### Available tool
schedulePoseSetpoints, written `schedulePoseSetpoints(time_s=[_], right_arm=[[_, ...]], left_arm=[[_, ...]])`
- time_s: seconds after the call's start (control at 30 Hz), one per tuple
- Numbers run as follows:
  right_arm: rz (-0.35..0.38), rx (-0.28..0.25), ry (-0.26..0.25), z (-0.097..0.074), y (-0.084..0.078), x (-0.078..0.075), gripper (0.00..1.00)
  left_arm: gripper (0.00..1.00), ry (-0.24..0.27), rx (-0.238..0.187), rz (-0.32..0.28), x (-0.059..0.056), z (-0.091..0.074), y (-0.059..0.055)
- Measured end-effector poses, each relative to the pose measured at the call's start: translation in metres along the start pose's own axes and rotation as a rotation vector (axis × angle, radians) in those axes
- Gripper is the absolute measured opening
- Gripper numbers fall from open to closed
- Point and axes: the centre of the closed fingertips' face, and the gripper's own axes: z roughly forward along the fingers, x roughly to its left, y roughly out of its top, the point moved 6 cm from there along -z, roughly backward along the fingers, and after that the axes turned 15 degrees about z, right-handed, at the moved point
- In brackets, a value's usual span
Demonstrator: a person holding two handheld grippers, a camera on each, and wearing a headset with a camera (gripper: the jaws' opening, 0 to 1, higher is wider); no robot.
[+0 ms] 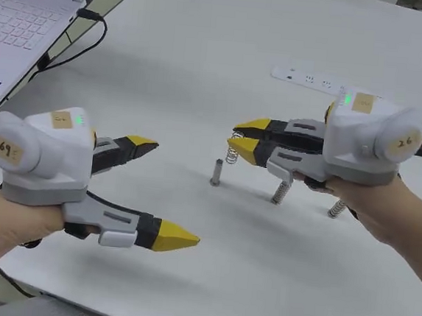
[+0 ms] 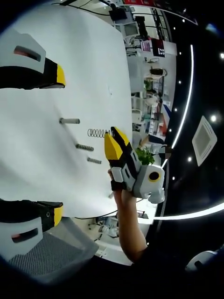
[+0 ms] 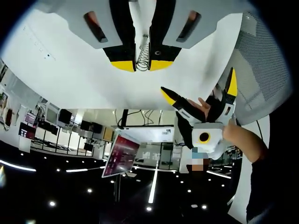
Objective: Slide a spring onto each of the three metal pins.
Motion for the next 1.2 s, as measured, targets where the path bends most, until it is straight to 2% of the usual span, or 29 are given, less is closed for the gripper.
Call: schedulePoseSetpoints(time_s=[0.4,0.57,1.0,1.2], right_arm=[[0.016,0.006,-0.015,0.012,-0.002,-0.003,0.07],[0.046,0.01,-0.016,0.015,-0.003,-0.005,0.07],[0.049,0.032,-0.031,0.018,-0.01,-0.01,0.07],[0.061,0.025,-0.026,0.019,-0.009,-0.012,0.07]], left_arm=[[0.98,0.01,0.005,-0.009,0.001,-0.003,-0.003],[0.98,0.014,0.008,-0.012,0.0,-0.005,-0.004],[0.98,0.016,0.013,-0.009,0.002,-0.006,-0.003],[0.98,0.013,0.014,-0.008,0.001,-0.006,-0.003]])
